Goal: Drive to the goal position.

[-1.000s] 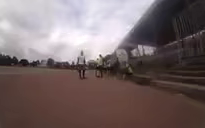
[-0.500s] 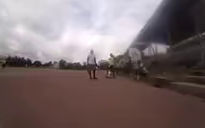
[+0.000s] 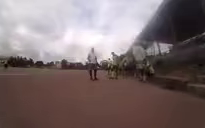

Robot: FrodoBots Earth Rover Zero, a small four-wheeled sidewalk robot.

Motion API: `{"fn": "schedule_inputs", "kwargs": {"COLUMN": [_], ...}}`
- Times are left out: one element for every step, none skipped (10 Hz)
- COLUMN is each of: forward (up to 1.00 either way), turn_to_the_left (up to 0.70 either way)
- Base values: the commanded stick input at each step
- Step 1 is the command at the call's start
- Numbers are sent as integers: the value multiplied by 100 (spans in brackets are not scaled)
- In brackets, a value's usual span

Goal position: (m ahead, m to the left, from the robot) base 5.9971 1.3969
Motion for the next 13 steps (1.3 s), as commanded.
{"fn": "schedule_inputs", "kwargs": {"forward": [100,100,100,100,100,100,100,100,100,100,100,100,100], "turn_to_the_left": [0,0,0,40,40,40,40,15,0,0,0,0,0]}}
